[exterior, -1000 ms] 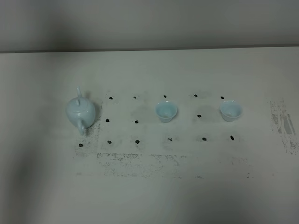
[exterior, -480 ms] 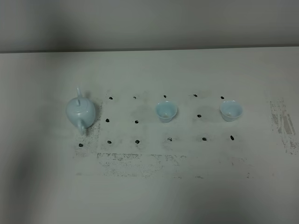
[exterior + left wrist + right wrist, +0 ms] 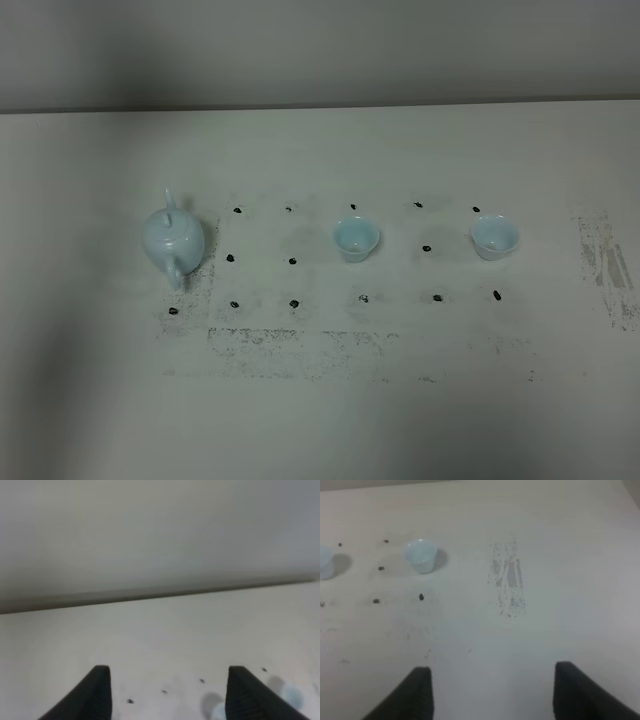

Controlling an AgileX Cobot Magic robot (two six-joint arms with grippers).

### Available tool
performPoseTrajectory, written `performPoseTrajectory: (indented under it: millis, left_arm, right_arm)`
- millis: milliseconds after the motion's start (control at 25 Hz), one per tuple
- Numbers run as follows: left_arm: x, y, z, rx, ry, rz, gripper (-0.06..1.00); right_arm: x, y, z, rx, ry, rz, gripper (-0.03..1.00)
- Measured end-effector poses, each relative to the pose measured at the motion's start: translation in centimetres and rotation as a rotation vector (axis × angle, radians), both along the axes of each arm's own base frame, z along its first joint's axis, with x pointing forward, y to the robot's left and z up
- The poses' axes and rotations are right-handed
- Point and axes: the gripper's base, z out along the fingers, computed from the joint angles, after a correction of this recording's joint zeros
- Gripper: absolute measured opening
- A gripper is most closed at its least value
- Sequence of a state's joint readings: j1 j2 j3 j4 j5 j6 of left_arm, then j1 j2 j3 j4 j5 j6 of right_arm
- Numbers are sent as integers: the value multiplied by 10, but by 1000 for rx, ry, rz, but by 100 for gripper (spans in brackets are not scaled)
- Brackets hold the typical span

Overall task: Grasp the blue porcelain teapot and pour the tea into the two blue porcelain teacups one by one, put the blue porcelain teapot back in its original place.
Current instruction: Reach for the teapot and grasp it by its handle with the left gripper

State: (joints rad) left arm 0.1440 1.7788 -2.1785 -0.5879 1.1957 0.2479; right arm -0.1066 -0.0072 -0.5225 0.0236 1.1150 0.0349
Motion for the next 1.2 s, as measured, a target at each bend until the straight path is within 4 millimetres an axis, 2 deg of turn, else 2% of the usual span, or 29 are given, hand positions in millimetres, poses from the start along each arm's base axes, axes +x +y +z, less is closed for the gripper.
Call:
performPoseTrajectory:
  millis: [120, 240, 280, 440, 560, 600, 760, 880, 1000, 1200]
  left_arm:
    - [-2, -43, -1, 12, 2, -112, 52]
    - [-10, -94, -4, 92, 3, -229, 52]
    - [-15, -117, -8, 130, 8, -273, 52]
    - [-26, -185, -30, 299, 33, -362, 52]
    - [-24, -232, -64, 458, 69, -382, 52]
    - [-22, -248, -82, 508, 92, -390, 52]
    - [-20, -298, -138, 634, 157, -463, 52]
    - [-21, -319, -170, 647, 216, -517, 52]
    - [-17, -327, -192, 659, 263, -528, 52]
    - [-16, -325, -208, 675, 316, -518, 52]
  right_arm:
    - [0, 0, 0, 0, 0, 0, 54]
    - [0, 0, 0, 0, 0, 0, 54]
    - [0, 0, 0, 0, 0, 0, 54]
    - [0, 0, 0, 0, 0, 0, 54]
    - [0, 0, 0, 0, 0, 0, 54]
    - [0, 0, 0, 0, 0, 0, 54]
    - [0, 0, 0, 0, 0, 0, 54]
    - [0, 0, 0, 0, 0, 0, 54]
    - [0, 0, 0, 0, 0, 0, 54]
    - [0, 0, 0, 0, 0, 0, 54]
